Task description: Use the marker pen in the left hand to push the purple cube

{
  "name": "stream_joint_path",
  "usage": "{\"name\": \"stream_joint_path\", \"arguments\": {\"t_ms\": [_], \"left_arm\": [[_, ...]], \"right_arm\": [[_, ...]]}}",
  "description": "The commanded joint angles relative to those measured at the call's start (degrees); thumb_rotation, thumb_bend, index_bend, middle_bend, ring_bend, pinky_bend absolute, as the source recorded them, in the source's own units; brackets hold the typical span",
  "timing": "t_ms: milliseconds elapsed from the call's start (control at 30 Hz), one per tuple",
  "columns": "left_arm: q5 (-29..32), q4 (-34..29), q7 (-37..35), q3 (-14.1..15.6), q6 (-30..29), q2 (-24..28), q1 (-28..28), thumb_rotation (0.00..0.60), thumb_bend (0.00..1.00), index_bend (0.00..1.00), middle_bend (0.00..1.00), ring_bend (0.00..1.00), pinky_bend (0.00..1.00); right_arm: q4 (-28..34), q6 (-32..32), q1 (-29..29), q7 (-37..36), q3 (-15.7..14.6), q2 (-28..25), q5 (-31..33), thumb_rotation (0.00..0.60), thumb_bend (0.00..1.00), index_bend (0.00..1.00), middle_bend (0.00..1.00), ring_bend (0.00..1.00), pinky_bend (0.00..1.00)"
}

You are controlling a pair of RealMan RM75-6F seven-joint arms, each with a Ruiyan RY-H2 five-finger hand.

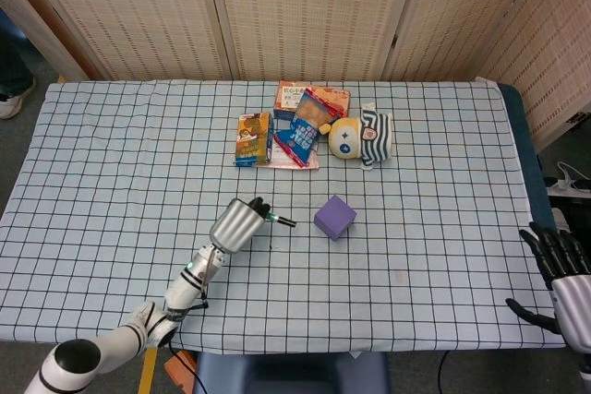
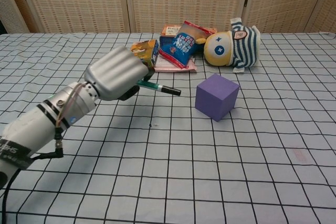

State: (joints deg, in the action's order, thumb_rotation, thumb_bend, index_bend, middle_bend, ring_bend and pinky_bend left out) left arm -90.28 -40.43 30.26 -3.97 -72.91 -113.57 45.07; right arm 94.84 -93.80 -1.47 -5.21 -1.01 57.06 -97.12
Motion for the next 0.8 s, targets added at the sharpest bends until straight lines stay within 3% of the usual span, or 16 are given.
{"name": "stream_joint_path", "arguments": {"t_ms": [33, 233, 467, 800], "left_arm": [[0.2, -9.1, 1.6, 4.1, -6.4, 10.2, -8.7, 0.600, 0.67, 0.81, 0.90, 0.92, 1.00], [2.2, -9.6, -2.1, 5.1, -9.6, 16.1, -15.3, 0.600, 0.67, 0.81, 0.88, 0.92, 1.00], [5.1, -2.9, -7.0, 4.5, -5.5, 14.7, -17.8, 0.600, 0.65, 0.77, 0.82, 0.92, 1.00], [5.6, 4.8, -11.4, 4.1, -2.1, 11.0, -18.8, 0.600, 0.57, 0.42, 0.61, 0.90, 1.00]], "right_arm": [[0.2, 0.3, 0.2, 0.4, -0.3, 0.2, -0.5, 0.600, 0.02, 0.00, 0.00, 0.00, 0.00], [0.6, 0.4, 0.3, 1.6, -0.7, 0.7, -1.9, 0.600, 0.02, 0.00, 0.00, 0.00, 0.00], [1.1, 1.0, 0.8, 2.9, -1.0, 1.4, -3.1, 0.600, 0.02, 0.00, 0.00, 0.00, 0.00], [1.1, 1.5, 1.1, 3.3, -0.7, 1.8, -2.6, 0.600, 0.02, 0.00, 0.00, 0.00, 0.00]]}}
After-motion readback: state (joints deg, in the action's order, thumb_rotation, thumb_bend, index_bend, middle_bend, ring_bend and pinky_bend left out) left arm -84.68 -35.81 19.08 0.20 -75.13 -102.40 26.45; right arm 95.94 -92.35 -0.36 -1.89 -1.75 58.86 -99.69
